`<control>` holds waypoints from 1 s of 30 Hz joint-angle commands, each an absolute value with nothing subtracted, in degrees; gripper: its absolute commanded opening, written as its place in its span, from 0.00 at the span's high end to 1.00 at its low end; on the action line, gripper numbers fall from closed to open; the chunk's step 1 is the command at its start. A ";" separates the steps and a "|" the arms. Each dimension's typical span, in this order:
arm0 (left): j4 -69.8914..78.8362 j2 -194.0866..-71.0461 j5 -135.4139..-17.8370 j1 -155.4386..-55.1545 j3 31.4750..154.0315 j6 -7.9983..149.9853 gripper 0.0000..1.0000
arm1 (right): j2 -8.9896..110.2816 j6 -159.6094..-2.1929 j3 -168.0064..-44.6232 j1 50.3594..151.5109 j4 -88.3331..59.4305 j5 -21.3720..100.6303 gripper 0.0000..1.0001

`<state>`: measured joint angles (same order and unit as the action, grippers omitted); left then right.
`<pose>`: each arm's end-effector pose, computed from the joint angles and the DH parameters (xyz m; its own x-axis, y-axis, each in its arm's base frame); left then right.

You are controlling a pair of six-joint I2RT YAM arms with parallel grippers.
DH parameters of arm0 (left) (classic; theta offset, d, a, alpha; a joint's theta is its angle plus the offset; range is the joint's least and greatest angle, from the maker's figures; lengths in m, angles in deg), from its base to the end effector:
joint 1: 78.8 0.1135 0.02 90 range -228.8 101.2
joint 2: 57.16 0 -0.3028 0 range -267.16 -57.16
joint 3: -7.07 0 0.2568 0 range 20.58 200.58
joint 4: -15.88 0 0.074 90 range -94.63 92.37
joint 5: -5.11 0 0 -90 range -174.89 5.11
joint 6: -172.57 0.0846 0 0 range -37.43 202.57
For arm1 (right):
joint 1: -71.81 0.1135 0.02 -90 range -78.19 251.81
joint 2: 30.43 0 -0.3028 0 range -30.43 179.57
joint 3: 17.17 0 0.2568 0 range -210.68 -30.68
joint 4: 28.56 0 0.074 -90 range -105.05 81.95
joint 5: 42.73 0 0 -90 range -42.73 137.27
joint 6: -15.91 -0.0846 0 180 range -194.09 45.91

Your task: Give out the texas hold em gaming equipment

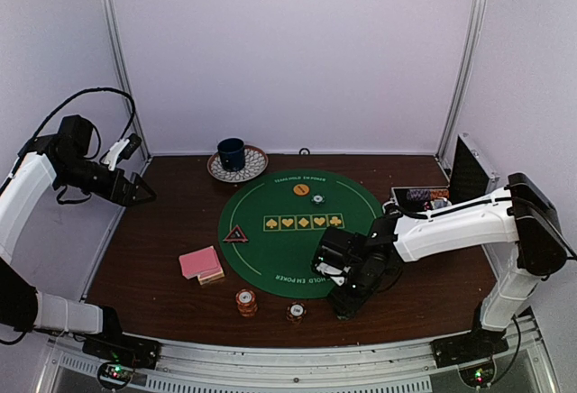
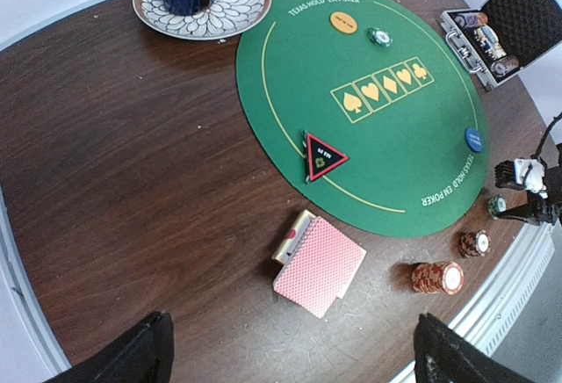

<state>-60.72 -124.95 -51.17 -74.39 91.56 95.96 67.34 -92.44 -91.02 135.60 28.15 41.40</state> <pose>0.2269 -0.0296 0.3427 -0.7897 0.1323 -0.5991 0.4076 0.8430 -0.3511 0.1342 0.2922 0.1534 -0.6969 -0.7066 -0.1228 -0.7169 0.6815 0.1470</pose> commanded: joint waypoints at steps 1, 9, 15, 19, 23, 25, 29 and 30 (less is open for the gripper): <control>-60.75 -123.89 -50.52 -74.05 93.39 96.31 0.02 | 67.83 -92.68 -89.68 135.94 26.99 41.12 0.40; -61.03 -123.72 -50.52 -74.05 93.43 96.50 0.02 | 68.04 -92.55 -89.13 136.08 26.88 40.63 0.42; -61.07 -123.55 -50.67 -74.05 93.31 96.64 0.02 | 67.32 -92.54 -89.42 136.15 27.21 40.46 0.59; -61.06 -123.58 -50.70 -74.05 93.37 96.64 0.02 | 66.50 -92.47 -89.78 136.34 27.86 40.50 0.71; -61.01 -123.64 -50.67 -74.01 93.44 96.64 0.02 | 65.50 -92.40 -90.58 136.51 29.21 40.67 0.81; -61.01 -123.61 -50.68 -74.05 93.38 96.64 0.02 | 65.01 -92.16 -91.41 136.58 30.29 40.91 0.84; -61.00 -123.63 -50.72 -74.05 93.52 96.64 0.02 | 64.07 -91.40 -94.82 136.58 33.26 41.82 0.90; -61.01 -123.59 -50.70 -74.05 93.48 96.64 0.02 | 63.97 -91.14 -96.14 136.63 34.32 42.03 0.91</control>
<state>-60.77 -124.32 -51.19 -74.37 91.65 96.00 67.17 -92.22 -91.50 136.17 30.40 40.59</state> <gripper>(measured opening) 0.976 0.404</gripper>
